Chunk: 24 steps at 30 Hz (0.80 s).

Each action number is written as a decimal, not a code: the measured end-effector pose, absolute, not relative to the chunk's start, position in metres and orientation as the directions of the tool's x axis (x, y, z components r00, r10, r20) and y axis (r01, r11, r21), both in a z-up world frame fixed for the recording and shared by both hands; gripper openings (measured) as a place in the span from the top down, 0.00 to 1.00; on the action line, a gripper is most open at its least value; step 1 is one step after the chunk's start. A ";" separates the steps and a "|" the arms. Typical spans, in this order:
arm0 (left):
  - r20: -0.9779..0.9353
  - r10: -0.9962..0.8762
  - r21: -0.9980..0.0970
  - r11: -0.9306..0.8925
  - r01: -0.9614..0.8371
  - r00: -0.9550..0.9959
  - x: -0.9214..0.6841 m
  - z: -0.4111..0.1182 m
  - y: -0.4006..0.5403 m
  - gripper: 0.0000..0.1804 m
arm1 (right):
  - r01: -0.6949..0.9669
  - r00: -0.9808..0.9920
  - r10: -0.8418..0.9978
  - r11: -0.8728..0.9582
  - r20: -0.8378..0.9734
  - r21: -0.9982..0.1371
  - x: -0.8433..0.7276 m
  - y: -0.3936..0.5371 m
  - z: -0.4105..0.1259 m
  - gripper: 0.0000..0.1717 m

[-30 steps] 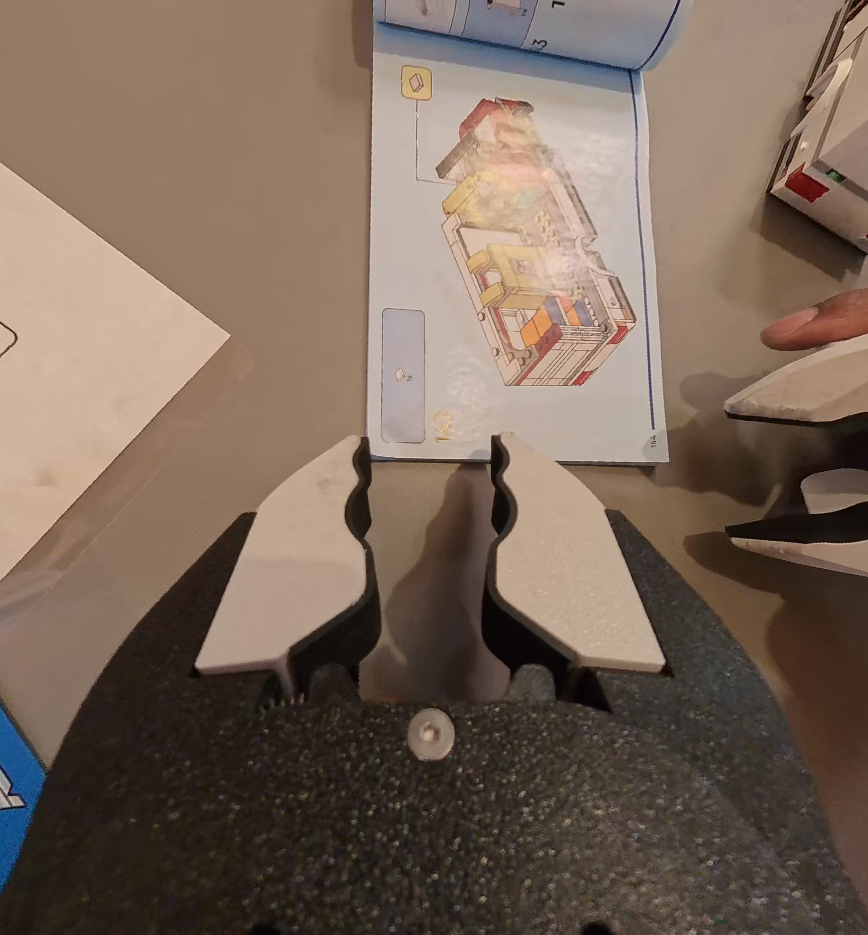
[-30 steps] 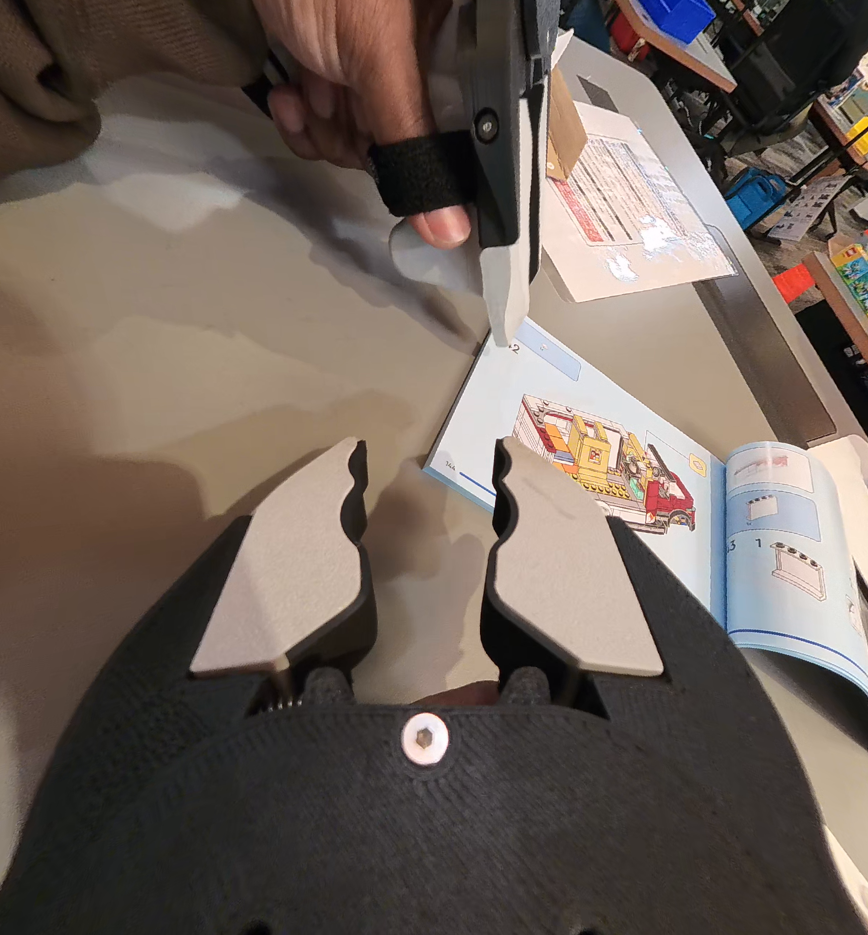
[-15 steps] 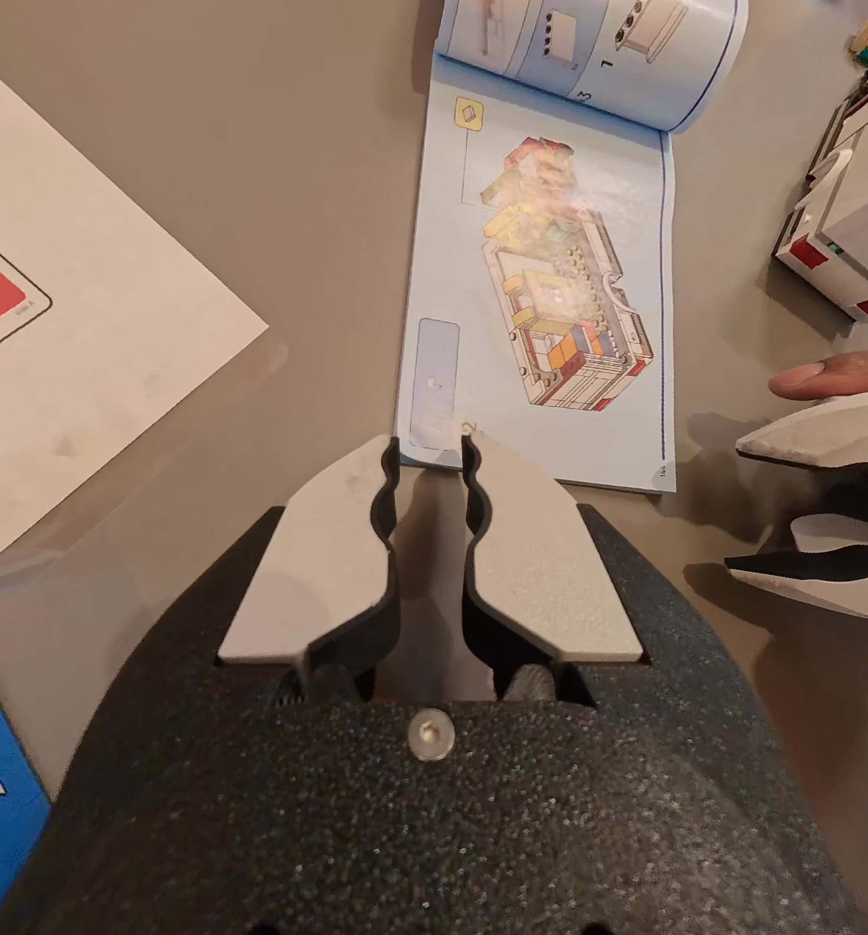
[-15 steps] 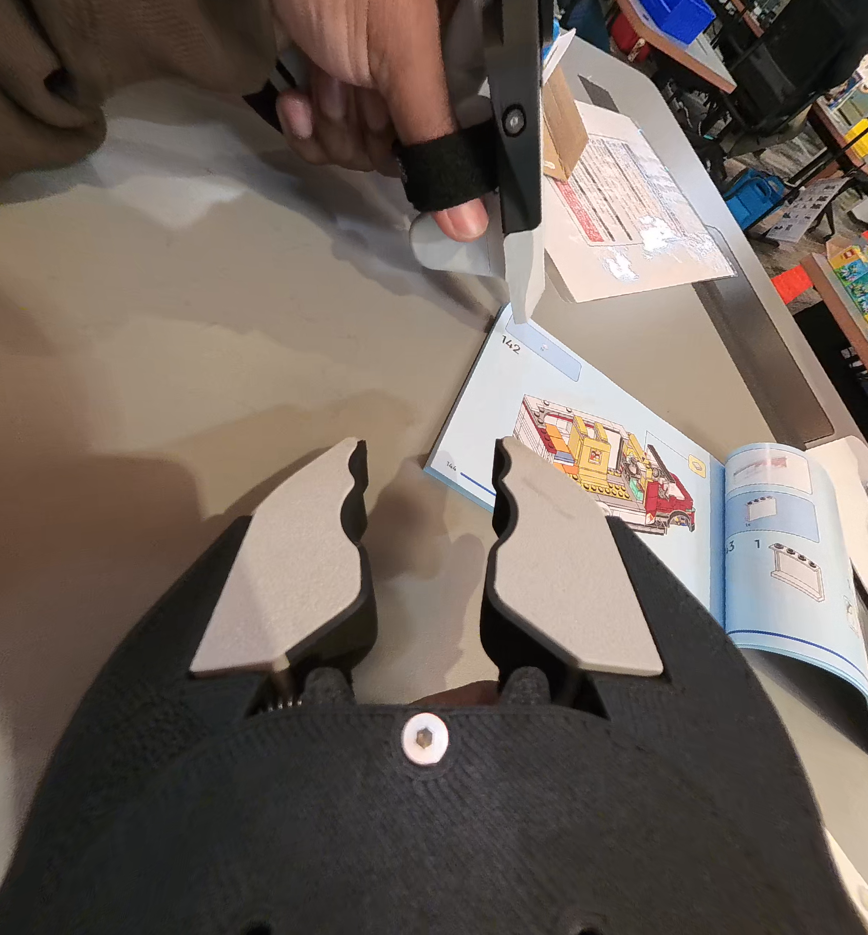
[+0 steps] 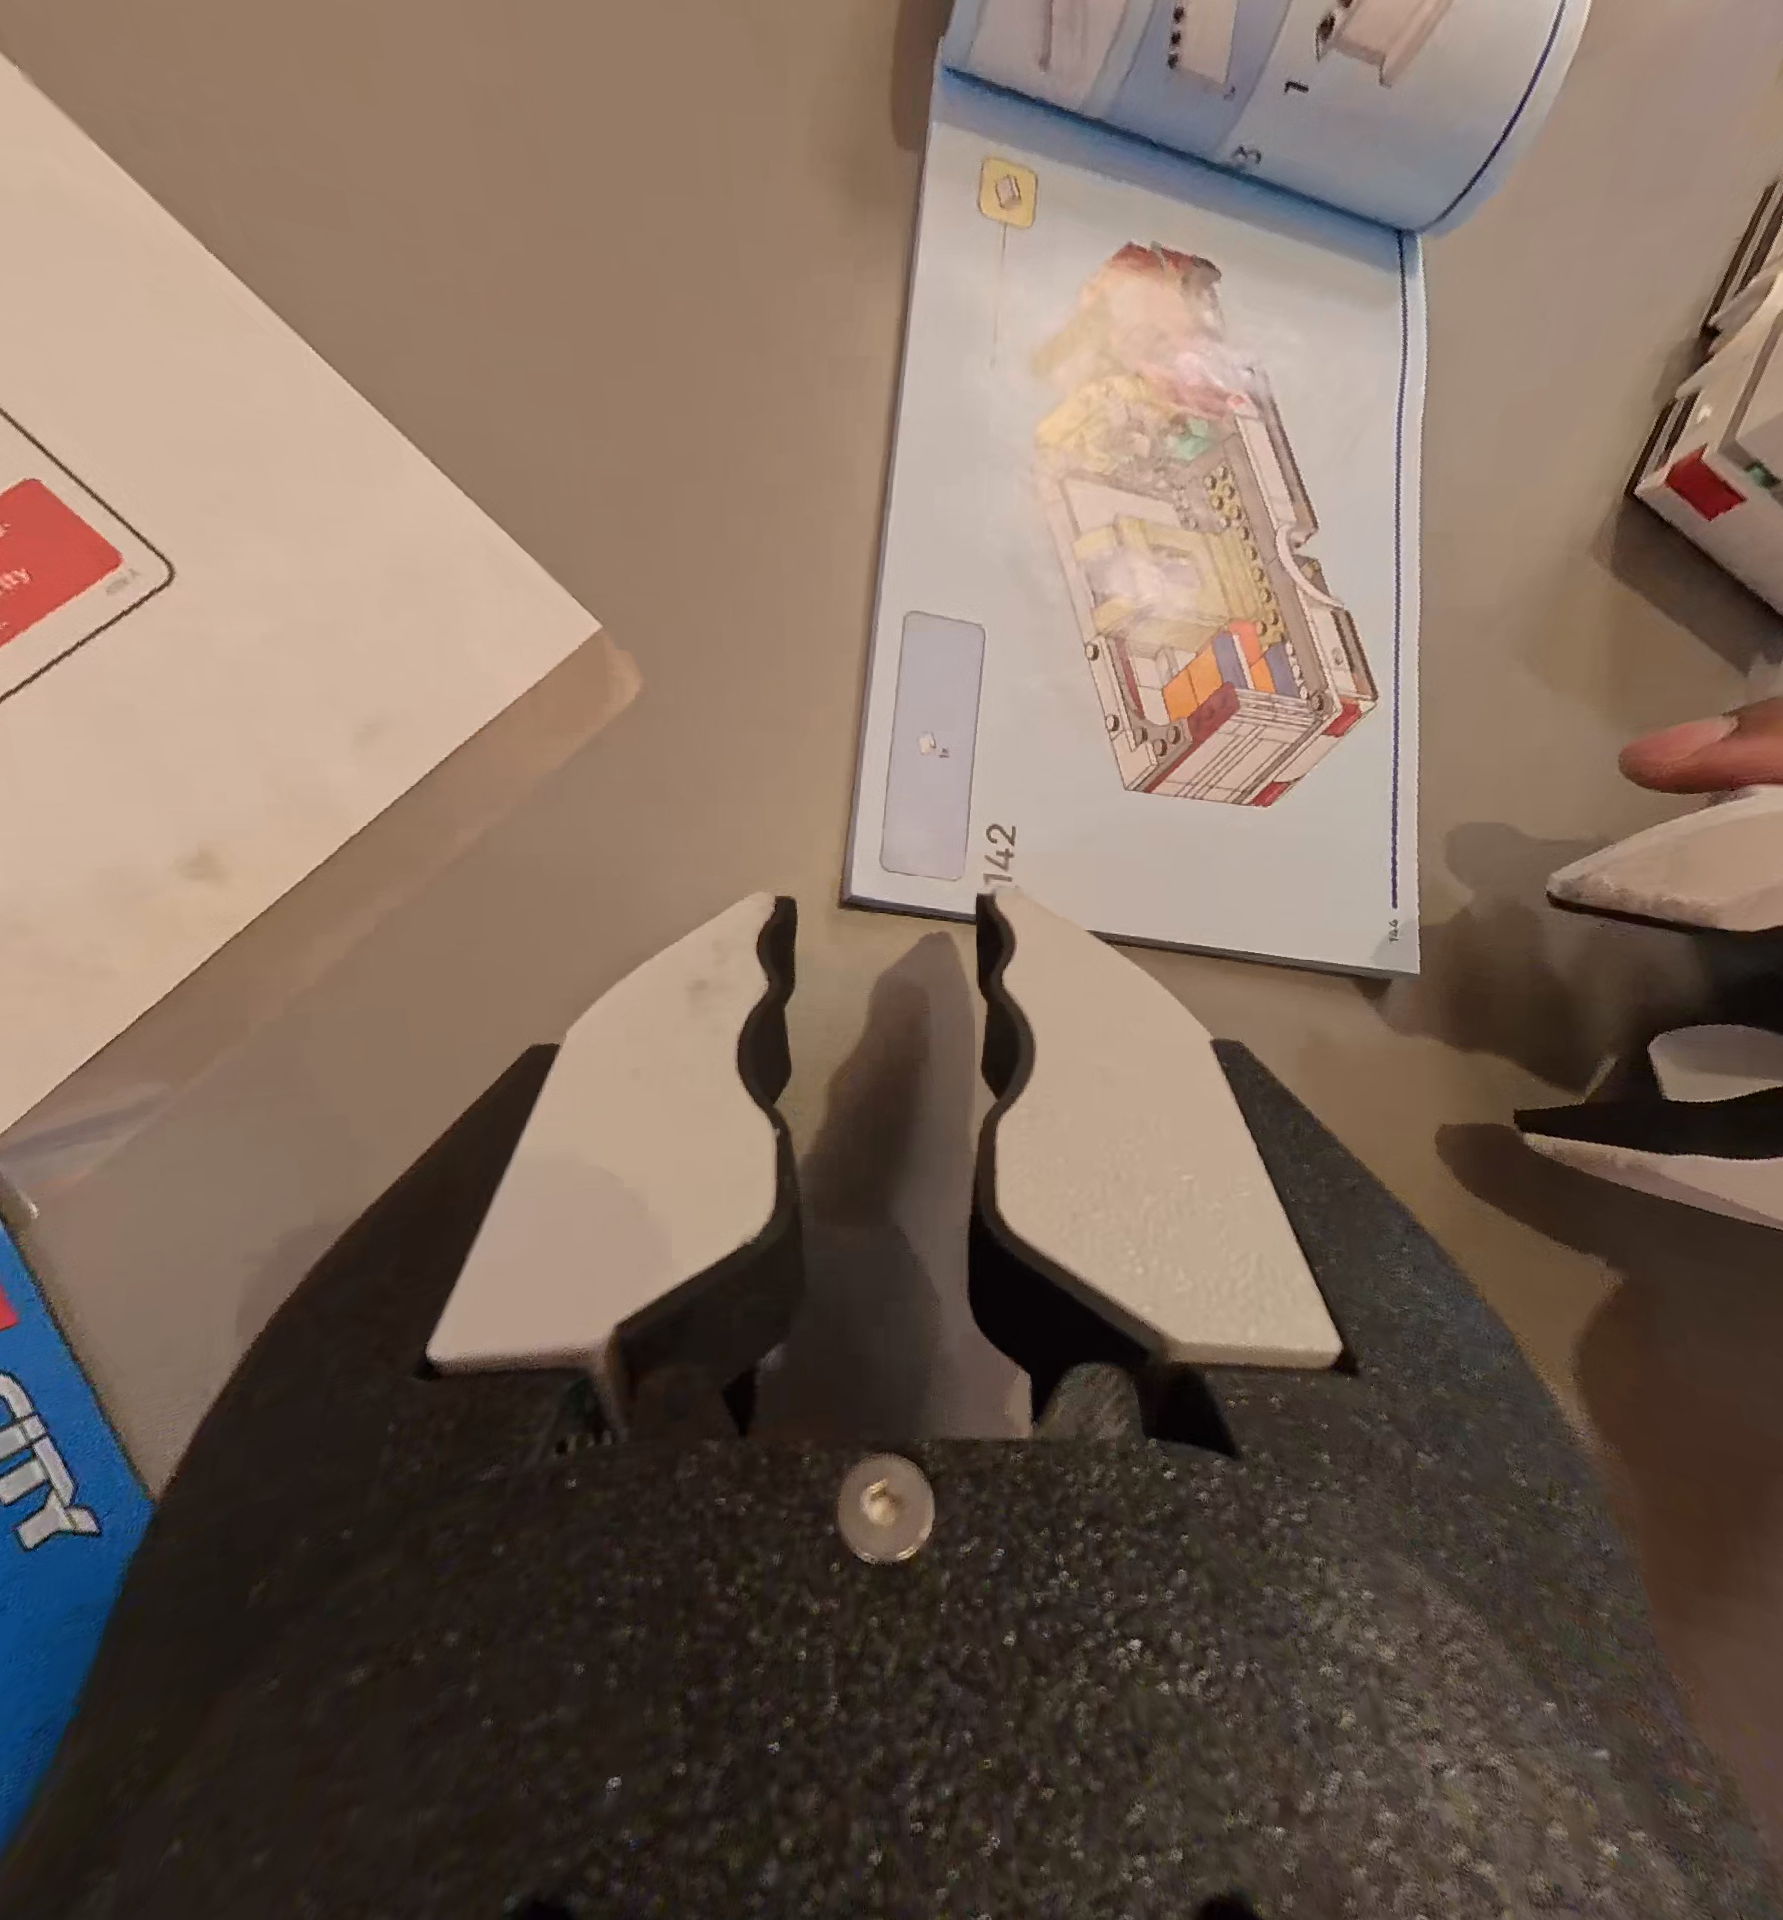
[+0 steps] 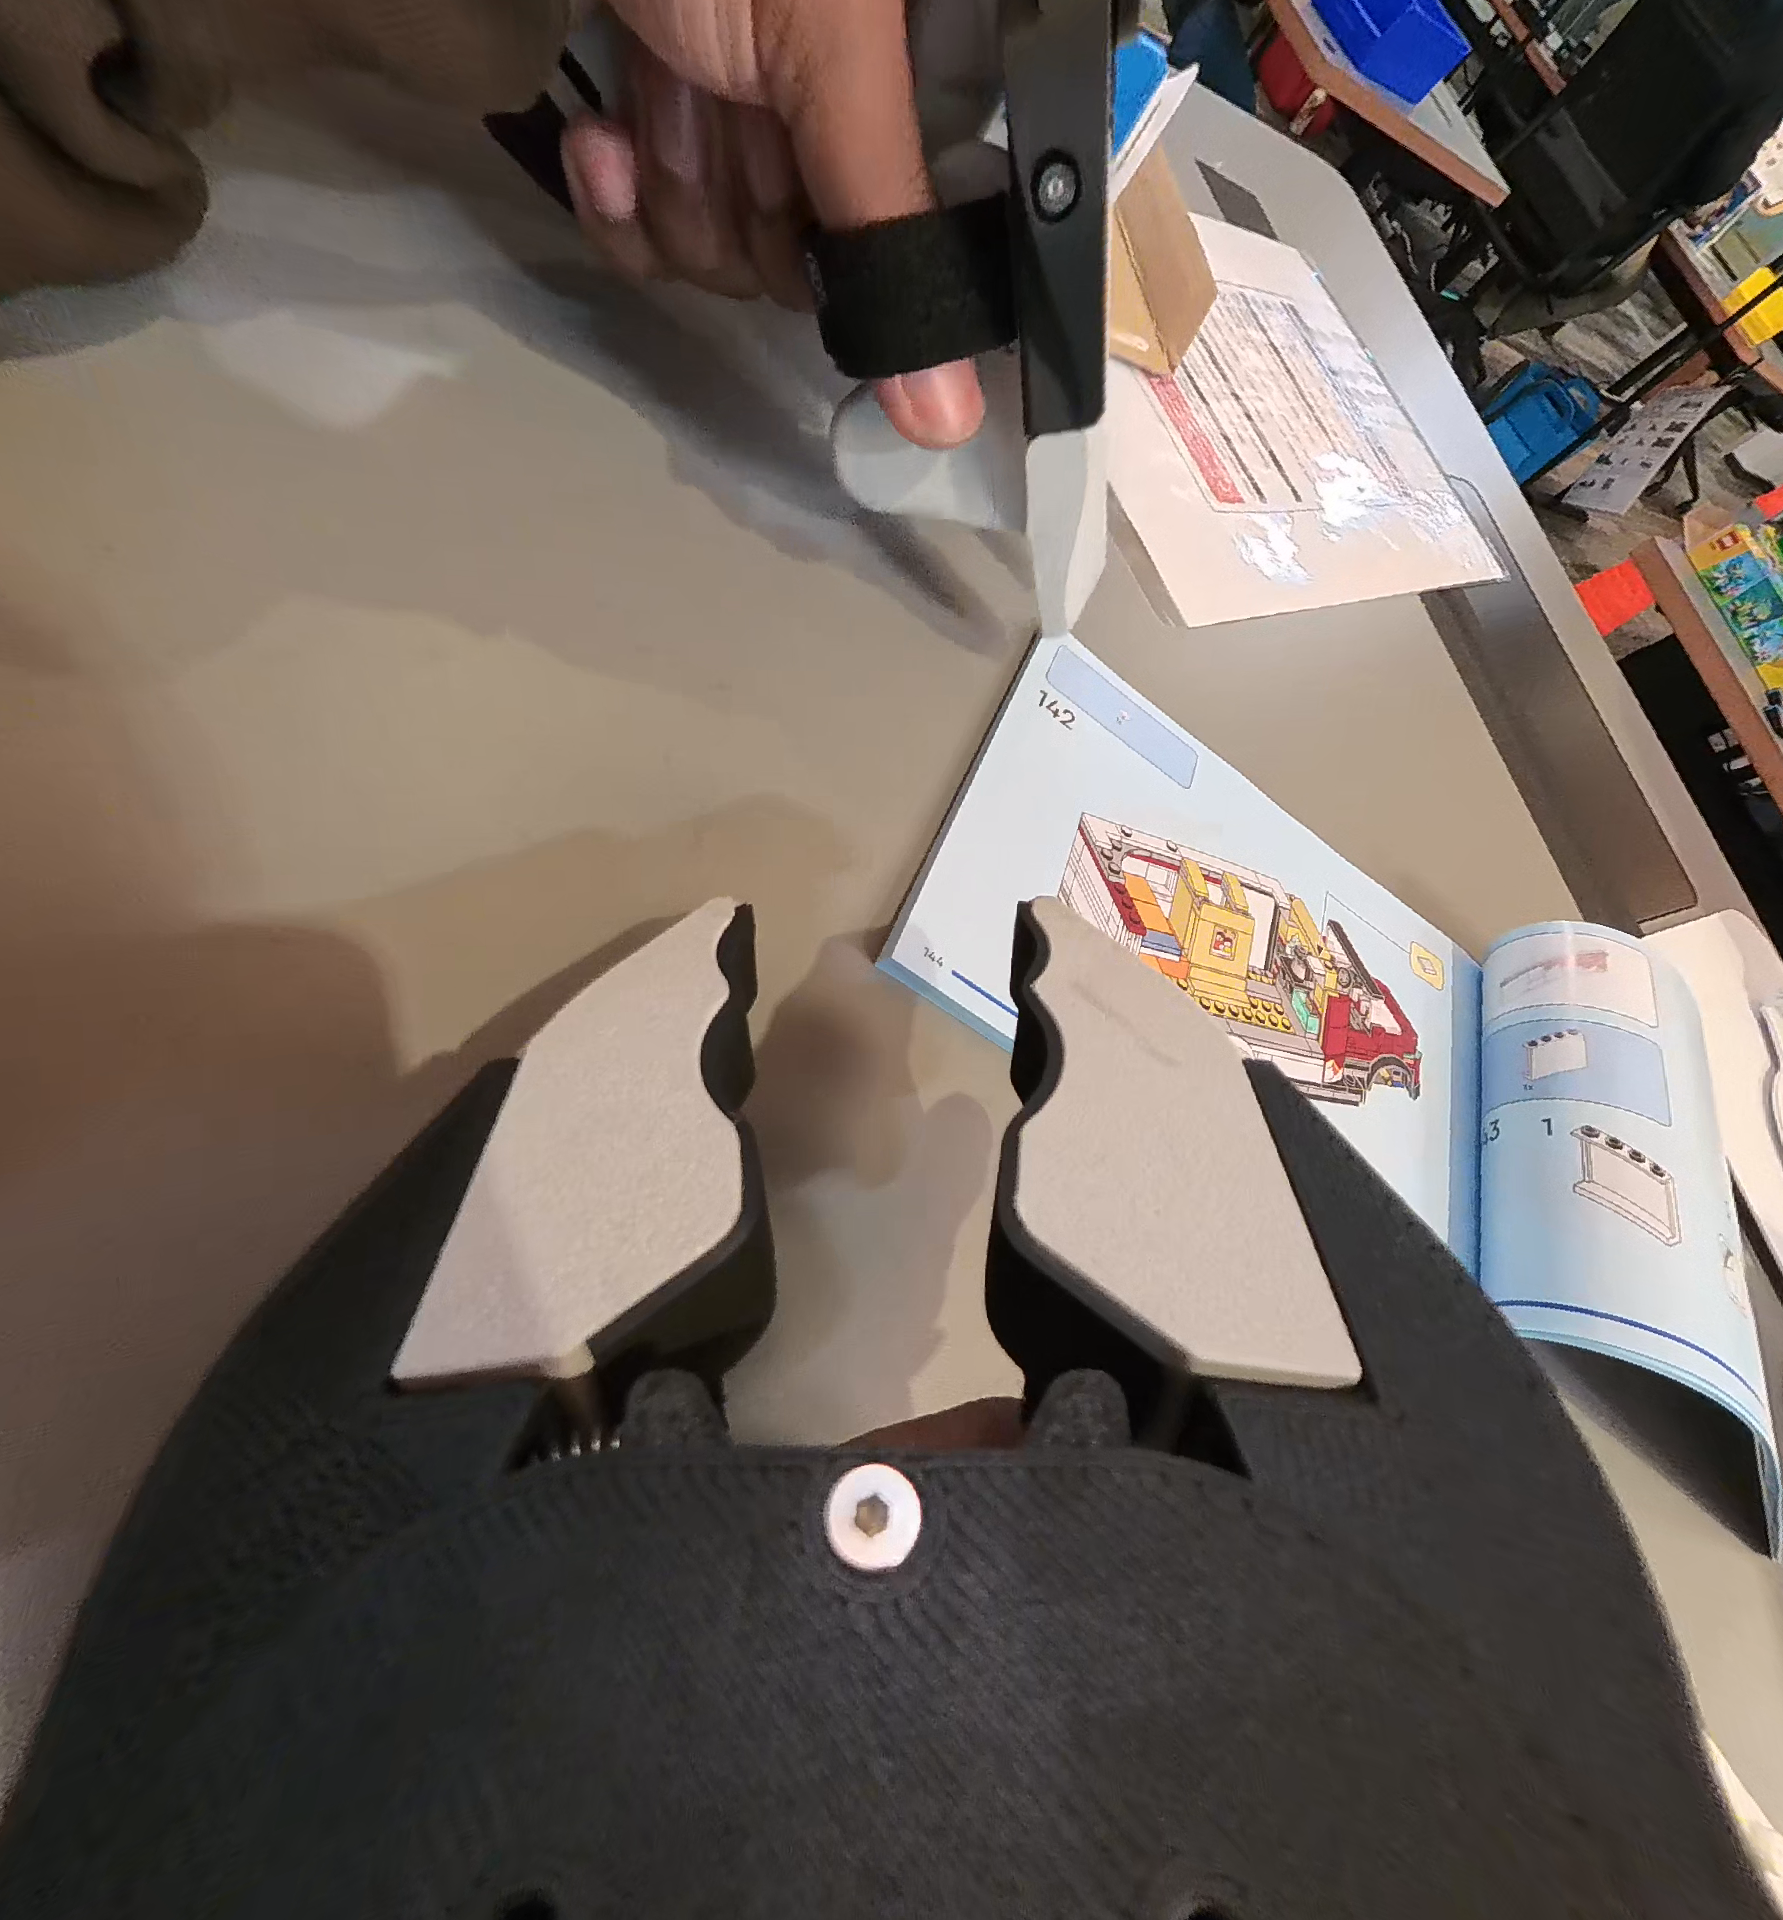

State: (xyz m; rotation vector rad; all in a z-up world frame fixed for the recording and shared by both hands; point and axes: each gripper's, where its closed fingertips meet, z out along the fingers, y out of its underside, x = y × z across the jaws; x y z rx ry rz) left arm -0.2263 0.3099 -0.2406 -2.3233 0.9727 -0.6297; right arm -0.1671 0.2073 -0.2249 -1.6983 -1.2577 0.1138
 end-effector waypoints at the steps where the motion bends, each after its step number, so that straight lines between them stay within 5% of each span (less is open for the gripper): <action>1: 0.200 -0.758 -0.631 -0.585 -0.510 0.621 -0.224 -0.242 0.309 0.80 | 0.679 0.458 0.770 0.018 0.444 -0.734 -0.167 0.207 -0.225 0.72; 24: 0.171 -0.797 -0.629 -0.541 -0.559 0.579 -0.212 -0.244 0.302 0.76 | 0.690 0.448 0.769 0.027 0.456 -0.724 -0.168 0.207 -0.227 0.73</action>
